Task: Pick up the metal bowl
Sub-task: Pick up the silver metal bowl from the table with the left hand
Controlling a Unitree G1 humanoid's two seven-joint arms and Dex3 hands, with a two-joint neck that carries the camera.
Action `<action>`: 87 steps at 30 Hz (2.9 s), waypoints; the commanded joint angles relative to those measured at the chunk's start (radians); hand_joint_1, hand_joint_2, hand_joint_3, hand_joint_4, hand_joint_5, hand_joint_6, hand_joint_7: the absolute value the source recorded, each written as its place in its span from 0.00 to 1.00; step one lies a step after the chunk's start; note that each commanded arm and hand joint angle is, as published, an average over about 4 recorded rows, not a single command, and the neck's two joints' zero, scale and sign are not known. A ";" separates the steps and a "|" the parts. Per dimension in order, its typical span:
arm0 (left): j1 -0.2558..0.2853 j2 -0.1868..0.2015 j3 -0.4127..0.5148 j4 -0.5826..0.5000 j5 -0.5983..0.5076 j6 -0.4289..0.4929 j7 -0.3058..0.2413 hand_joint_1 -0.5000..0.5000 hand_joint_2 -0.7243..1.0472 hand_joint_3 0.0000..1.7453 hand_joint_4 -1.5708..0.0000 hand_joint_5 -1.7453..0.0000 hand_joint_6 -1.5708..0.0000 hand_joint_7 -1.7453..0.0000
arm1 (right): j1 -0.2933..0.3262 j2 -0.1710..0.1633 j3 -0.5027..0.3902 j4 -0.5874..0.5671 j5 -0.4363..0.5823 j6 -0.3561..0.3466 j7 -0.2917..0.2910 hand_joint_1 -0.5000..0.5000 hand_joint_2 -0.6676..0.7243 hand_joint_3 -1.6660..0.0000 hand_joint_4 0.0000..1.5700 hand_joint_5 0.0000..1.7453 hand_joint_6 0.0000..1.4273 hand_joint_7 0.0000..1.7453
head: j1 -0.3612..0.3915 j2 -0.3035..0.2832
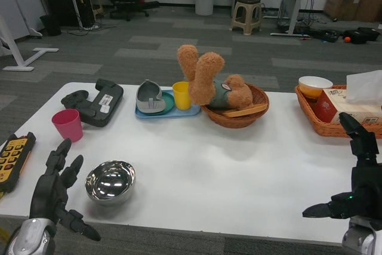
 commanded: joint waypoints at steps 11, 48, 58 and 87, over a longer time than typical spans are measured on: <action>-0.091 0.020 -0.005 0.273 -0.016 -0.178 0.066 0.00 0.10 0.05 1.00 1.00 1.00 0.88 | -0.009 -0.006 0.008 -0.002 0.010 -0.002 -0.001 0.68 0.95 0.88 0.20 0.33 0.00 0.32 | 0.024 -0.018; -0.226 0.135 0.011 0.715 -0.024 -0.361 0.186 0.00 0.08 0.05 1.00 1.00 1.00 0.92 | 0.001 -0.001 0.032 -0.030 0.008 -0.003 -0.001 0.70 0.95 0.90 0.20 0.33 0.00 0.32 | 0.040 -0.036; -0.269 0.156 0.008 0.815 -0.027 -0.356 0.230 0.00 0.03 0.05 1.00 1.00 1.00 0.92 | 0.023 0.004 0.033 -0.052 0.006 -0.008 -0.001 0.68 0.95 0.90 0.20 0.37 0.00 0.32 | 0.031 -0.031; -0.343 0.167 -0.117 0.831 -0.016 -0.334 0.281 0.00 0.05 0.05 1.00 1.00 1.00 0.92 | 0.037 -0.008 0.039 -0.061 0.010 -0.020 -0.001 0.67 0.95 0.88 0.20 0.33 0.00 0.32 | 0.037 -0.043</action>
